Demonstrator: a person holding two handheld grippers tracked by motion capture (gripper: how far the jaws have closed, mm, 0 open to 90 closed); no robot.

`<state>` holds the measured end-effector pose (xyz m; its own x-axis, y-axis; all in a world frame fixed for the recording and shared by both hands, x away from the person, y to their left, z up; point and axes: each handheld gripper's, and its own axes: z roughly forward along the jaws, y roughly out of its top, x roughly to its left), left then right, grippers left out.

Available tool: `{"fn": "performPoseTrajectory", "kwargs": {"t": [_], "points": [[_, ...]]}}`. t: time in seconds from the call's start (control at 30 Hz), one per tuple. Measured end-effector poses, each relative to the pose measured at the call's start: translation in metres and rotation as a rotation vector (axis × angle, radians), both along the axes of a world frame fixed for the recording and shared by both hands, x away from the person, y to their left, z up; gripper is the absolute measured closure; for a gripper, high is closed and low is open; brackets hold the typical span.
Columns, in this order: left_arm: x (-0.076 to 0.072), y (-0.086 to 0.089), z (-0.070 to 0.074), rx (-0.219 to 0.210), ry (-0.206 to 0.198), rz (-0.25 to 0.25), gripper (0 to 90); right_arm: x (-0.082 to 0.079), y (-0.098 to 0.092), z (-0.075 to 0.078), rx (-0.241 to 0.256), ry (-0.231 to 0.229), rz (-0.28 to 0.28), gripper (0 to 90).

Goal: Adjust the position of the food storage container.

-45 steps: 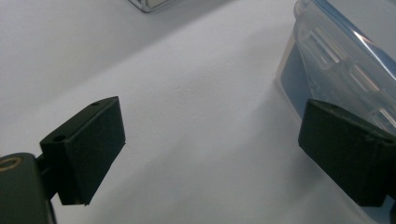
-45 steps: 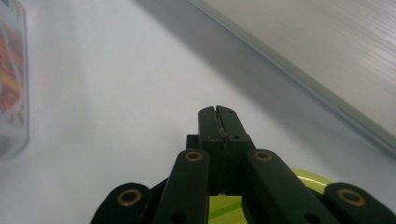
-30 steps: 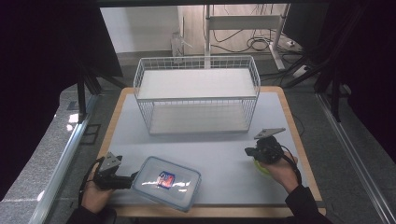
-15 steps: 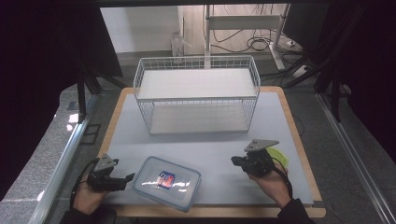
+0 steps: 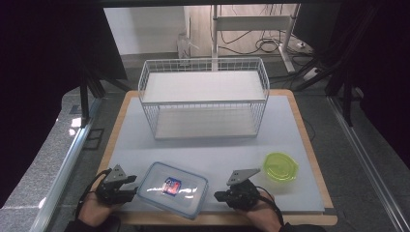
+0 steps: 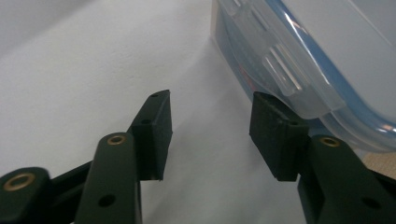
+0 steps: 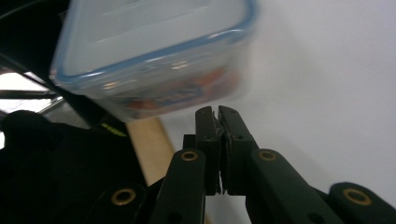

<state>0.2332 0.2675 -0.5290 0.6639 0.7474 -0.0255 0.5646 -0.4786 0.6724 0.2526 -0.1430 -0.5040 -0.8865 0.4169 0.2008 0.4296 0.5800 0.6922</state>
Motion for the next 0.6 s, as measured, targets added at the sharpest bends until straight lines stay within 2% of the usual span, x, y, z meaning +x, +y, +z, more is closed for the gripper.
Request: {"fn": "performPoseTrajectory", "kwargs": {"t": [0.07,0.13,0.2,0.23,0.27,0.33,0.6], "points": [[0.000,-0.001,0.000,-0.001,0.002,-0.001,51.9,-0.002,0.003,-0.001,0.001,0.007,0.012,87.4],[0.001,-0.006,0.001,-0.015,0.021,-0.009,54.4,-0.006,0.009,-0.003,0.021,0.036,0.027,86.6],[0.001,-0.012,0.002,-0.008,0.025,-0.020,55.7,-0.008,0.012,-0.003,0.030,0.039,0.031,86.5],[0.002,-0.014,0.003,0.000,0.027,-0.017,57.6,-0.008,0.012,-0.003,0.018,0.034,0.030,86.1],[0.002,-0.016,0.003,0.006,0.028,-0.016,58.3,-0.008,0.012,-0.003,0.012,0.025,0.022,86.3],[0.003,-0.018,0.004,-0.002,0.041,-0.015,60.2,-0.005,0.008,-0.003,0.025,0.036,0.000,86.5],[0.009,-0.034,0.005,-0.013,0.059,-0.024,65.5,0.005,-0.006,-0.001,0.009,0.006,-0.075,86.7]]}}
